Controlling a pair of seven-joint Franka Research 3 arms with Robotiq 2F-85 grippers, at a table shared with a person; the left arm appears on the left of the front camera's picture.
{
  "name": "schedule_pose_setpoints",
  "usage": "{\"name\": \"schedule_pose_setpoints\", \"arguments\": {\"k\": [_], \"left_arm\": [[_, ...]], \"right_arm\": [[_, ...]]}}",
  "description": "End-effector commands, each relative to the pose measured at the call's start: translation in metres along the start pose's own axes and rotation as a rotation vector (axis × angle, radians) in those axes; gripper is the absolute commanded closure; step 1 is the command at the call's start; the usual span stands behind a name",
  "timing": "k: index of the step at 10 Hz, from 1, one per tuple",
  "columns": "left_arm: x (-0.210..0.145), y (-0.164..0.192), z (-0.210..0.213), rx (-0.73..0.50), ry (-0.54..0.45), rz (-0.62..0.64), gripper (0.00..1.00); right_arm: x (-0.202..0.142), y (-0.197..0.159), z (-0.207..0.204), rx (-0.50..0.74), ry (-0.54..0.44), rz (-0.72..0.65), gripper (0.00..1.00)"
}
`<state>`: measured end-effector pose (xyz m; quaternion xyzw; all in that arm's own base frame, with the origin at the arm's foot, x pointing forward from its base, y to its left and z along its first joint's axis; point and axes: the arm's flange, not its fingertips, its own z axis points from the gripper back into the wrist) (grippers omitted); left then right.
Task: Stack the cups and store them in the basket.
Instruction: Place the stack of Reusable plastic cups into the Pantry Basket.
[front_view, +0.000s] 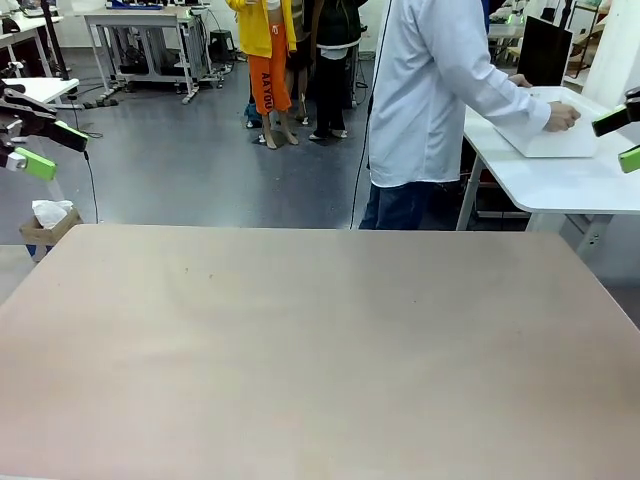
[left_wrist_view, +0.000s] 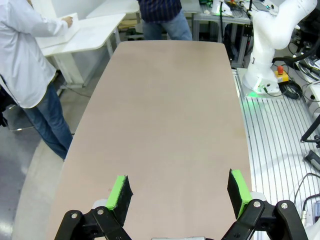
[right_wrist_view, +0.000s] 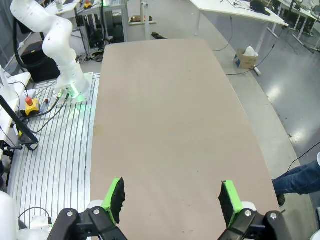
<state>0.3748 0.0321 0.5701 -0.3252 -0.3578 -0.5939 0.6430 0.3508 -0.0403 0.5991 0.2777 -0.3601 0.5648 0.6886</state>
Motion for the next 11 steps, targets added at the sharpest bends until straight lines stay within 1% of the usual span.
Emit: {"name": "schedule_pose_setpoints", "arguments": {"k": [1,11], "left_arm": [[0.0027,-0.0012,0.0007,-0.003,-0.012,0.006,0.0],[0.0027,-0.0012,0.0007,-0.003,-0.012,0.006,0.0]], "right_arm": [[0.0,-0.0004,-0.0011,-0.001,-0.023,0.016,0.0],[0.0,-0.0004,-0.0011,-0.001,-0.023,0.016,0.0]]}}
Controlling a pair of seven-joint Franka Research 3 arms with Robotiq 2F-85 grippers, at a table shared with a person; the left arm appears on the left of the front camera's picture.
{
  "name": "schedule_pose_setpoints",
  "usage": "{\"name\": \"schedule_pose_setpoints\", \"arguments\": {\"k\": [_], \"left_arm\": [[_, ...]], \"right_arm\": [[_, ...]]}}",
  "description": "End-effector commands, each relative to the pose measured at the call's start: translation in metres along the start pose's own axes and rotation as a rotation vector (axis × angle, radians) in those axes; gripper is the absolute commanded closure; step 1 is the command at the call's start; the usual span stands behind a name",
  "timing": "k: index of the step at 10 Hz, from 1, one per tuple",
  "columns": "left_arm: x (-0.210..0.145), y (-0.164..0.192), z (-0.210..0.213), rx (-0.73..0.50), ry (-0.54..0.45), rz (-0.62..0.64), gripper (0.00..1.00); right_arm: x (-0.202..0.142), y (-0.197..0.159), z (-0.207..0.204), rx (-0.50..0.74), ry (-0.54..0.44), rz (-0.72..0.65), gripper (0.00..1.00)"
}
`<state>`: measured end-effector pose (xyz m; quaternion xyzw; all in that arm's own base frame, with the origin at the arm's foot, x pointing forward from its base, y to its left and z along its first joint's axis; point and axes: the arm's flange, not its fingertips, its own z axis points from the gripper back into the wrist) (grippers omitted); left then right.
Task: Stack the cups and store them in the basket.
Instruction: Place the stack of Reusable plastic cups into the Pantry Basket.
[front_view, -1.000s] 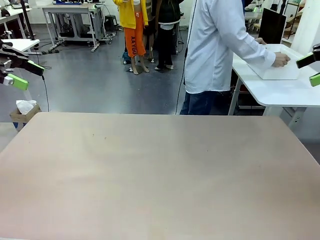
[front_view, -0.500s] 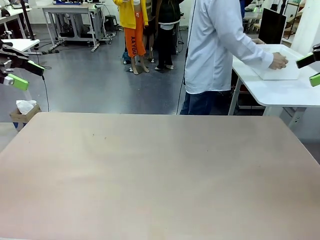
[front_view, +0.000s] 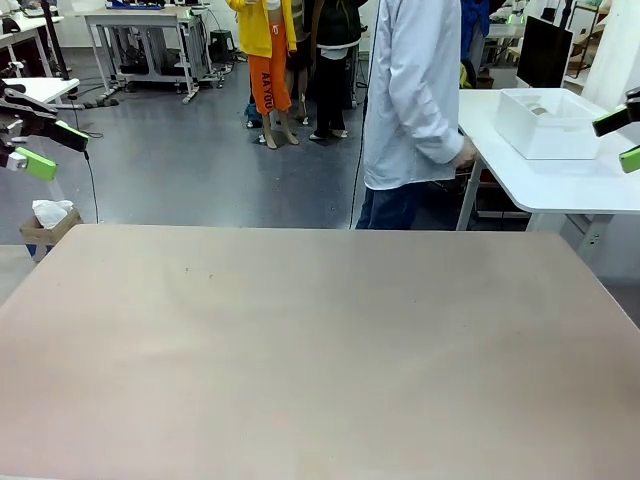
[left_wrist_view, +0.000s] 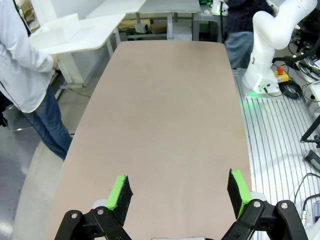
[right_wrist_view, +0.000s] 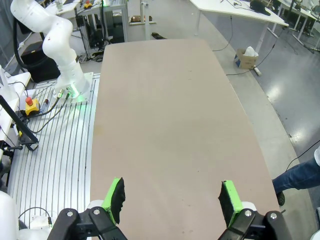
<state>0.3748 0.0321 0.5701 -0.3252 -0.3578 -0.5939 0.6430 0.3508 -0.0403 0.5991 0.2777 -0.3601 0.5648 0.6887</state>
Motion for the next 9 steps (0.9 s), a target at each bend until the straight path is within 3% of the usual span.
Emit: {"name": "schedule_pose_setpoints", "arguments": {"k": [1,9], "left_arm": [[0.0027,-0.0012,0.0007,-0.003,-0.012,0.006,0.0],[0.0027,-0.0012,0.0007,-0.003,-0.012,0.006,0.0]], "right_arm": [[0.0,-0.0004,-0.0012,-0.001,-0.023,0.017,0.0],[0.0,-0.0004,-0.0012,-0.001,-0.023,0.017,0.0]]}}
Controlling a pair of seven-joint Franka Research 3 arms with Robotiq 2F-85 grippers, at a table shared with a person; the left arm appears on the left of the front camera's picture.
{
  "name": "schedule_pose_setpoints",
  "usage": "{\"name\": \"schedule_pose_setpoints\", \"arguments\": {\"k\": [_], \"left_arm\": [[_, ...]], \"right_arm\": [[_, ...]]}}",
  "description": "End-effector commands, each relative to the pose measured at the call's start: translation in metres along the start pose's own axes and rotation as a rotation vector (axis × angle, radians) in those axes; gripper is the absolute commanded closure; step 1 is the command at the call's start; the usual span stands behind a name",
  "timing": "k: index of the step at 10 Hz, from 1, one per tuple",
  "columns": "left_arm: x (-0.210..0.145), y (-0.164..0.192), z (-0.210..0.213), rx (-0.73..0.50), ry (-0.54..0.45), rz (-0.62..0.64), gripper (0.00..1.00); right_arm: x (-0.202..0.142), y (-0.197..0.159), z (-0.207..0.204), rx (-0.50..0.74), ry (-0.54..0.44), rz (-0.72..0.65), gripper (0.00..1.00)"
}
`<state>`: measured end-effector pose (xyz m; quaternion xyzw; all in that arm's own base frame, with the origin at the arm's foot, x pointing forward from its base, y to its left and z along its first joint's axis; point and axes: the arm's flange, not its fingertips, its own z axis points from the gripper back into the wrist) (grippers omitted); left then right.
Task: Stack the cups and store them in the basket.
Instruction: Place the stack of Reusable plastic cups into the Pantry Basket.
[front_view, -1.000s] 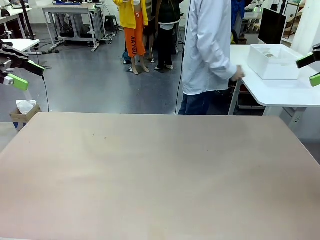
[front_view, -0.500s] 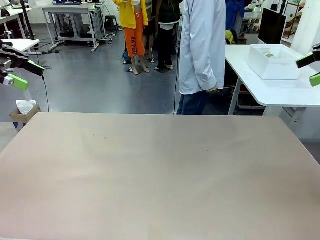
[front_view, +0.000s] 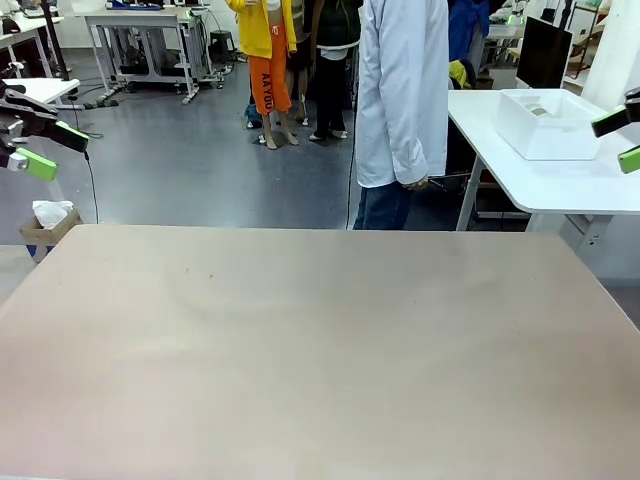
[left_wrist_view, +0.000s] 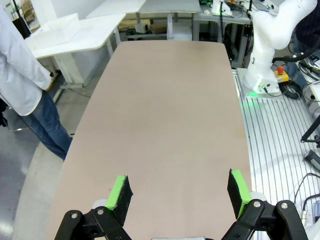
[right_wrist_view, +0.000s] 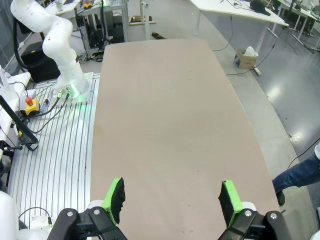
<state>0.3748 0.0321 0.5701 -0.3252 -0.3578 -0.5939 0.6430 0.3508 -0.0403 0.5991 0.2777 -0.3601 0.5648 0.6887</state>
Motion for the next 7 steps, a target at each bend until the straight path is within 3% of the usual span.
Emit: {"name": "schedule_pose_setpoints", "arguments": {"k": [1,7], "left_arm": [[0.0027,-0.0012,0.0007,-0.003,-0.012,0.006,0.0],[0.0027,-0.0012,0.0007,-0.003,-0.012,0.006,0.0]], "right_arm": [[0.0,-0.0004,-0.0012,-0.001,-0.023,0.017,0.0],[0.0,-0.0004,-0.0012,-0.001,-0.023,0.017,0.0]]}}
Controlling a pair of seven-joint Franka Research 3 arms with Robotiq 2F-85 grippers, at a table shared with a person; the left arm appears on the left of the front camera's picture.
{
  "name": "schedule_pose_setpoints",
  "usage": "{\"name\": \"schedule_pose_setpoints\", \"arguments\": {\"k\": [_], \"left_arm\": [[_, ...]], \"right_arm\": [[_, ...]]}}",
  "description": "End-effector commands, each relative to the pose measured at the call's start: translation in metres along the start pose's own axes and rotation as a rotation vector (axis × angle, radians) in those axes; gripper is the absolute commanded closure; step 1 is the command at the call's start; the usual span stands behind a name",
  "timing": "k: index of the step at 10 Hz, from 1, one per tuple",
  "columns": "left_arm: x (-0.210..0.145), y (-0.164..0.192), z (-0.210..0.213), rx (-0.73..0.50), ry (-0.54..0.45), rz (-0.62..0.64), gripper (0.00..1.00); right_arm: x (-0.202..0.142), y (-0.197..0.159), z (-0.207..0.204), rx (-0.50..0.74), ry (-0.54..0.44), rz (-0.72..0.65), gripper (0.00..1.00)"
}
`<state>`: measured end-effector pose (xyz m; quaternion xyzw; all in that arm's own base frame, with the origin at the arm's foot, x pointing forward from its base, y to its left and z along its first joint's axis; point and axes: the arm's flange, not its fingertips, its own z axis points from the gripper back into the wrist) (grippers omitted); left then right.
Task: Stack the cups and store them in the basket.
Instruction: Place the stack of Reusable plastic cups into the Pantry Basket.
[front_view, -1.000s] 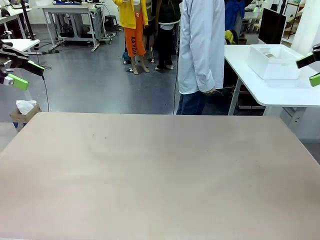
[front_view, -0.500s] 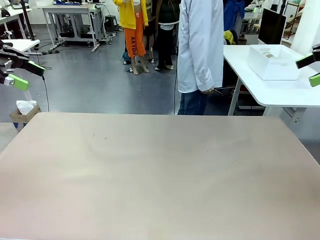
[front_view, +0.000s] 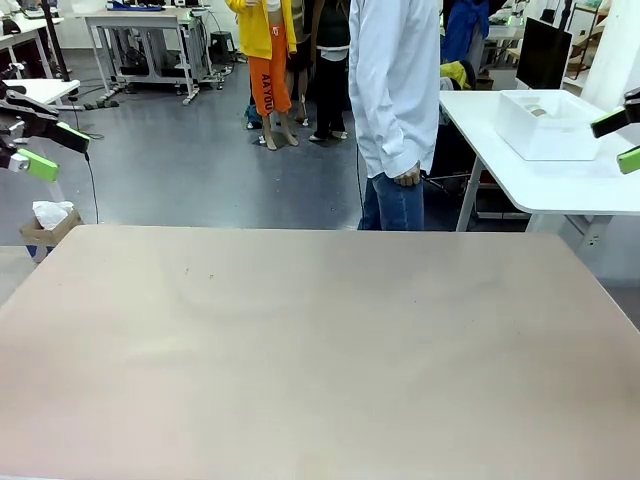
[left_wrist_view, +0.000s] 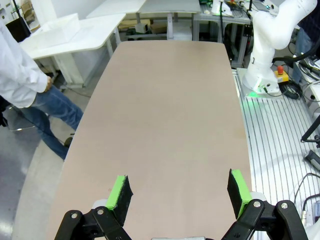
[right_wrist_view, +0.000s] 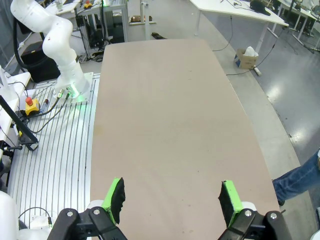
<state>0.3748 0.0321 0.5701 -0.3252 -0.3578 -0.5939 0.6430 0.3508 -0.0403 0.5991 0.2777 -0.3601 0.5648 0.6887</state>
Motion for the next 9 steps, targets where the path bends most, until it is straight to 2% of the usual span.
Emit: {"name": "schedule_pose_setpoints", "arguments": {"k": [1,9], "left_arm": [[0.0027,-0.0012,0.0007,-0.003,-0.012,0.006,0.0],[0.0027,-0.0012,0.0007,-0.003,-0.012,0.006,0.0]], "right_arm": [[0.0,-0.0004,-0.0012,-0.001,-0.023,0.017,0.0],[0.0,-0.0004,-0.0012,-0.001,-0.023,0.017,0.0]]}}
